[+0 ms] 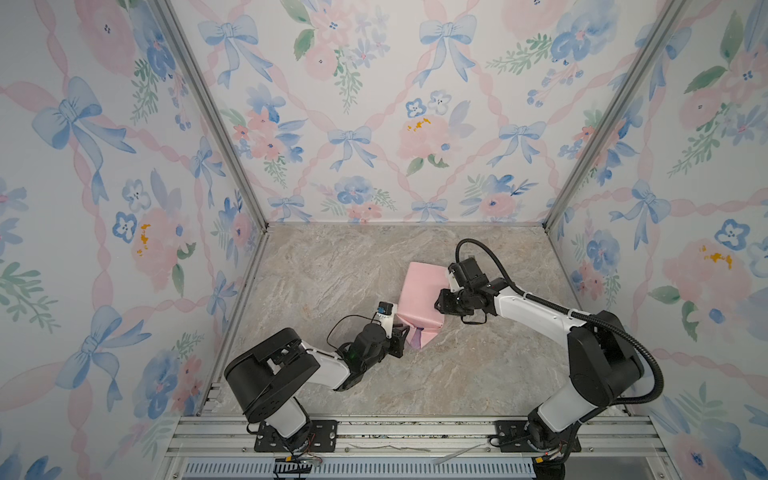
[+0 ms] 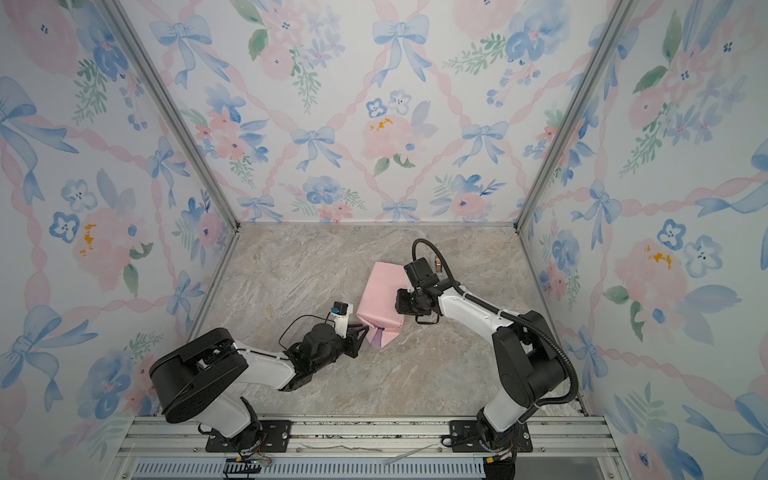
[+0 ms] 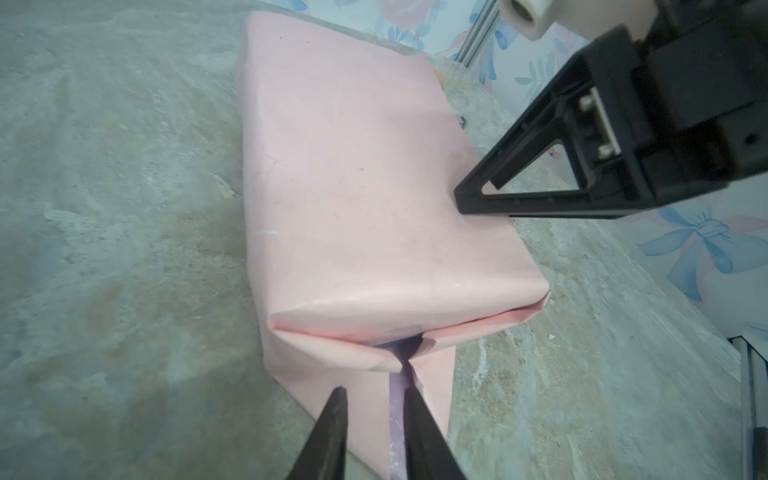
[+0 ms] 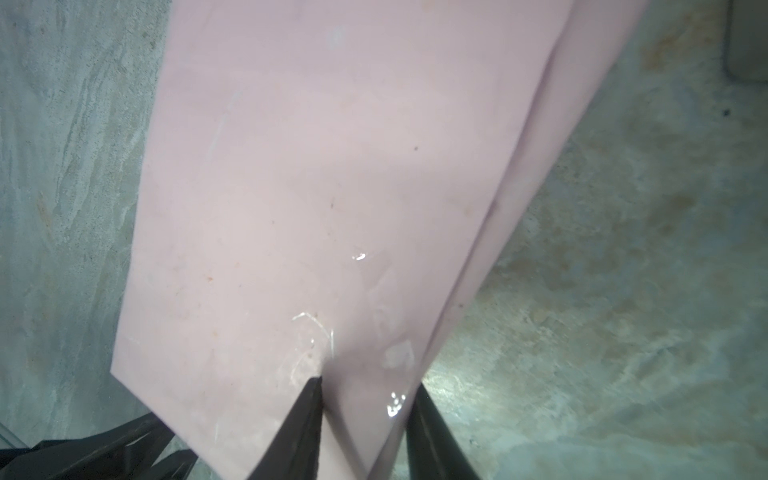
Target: Wrap the gift box in paper
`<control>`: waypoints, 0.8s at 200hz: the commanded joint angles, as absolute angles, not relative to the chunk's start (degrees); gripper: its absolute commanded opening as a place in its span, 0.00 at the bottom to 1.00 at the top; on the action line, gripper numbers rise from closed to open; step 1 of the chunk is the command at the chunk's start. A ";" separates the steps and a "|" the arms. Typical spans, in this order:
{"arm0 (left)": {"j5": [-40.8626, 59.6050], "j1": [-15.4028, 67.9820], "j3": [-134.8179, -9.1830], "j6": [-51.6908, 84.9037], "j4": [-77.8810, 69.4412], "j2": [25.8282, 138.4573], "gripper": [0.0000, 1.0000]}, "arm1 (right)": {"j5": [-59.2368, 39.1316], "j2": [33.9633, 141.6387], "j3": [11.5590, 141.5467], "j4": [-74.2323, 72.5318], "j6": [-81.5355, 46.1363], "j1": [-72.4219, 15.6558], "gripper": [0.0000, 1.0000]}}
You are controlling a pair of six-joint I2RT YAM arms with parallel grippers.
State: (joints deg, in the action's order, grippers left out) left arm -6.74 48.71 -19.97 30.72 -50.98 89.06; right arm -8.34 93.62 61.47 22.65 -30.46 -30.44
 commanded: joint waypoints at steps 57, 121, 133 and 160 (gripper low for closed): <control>-5.42 47.10 -23.57 31.65 -42.09 93.02 0.23 | -7.91 94.26 60.36 26.91 -29.37 -30.78 0.32; -3.90 47.10 -28.85 30.34 -42.70 99.51 0.22 | -8.59 94.29 59.94 26.20 -29.56 -31.11 0.30; -3.54 47.09 -29.69 30.28 -42.93 100.87 0.22 | -8.61 94.22 59.82 26.28 -29.54 -31.11 0.30; -2.67 47.11 -31.21 30.15 -43.57 103.68 0.22 | -8.66 93.96 59.60 26.43 -29.49 -31.23 0.29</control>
State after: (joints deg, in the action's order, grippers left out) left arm -4.43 47.22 -29.41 31.20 -43.24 100.92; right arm -8.32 93.43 61.47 22.59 -30.48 -30.44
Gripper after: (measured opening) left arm 0.219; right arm 0.298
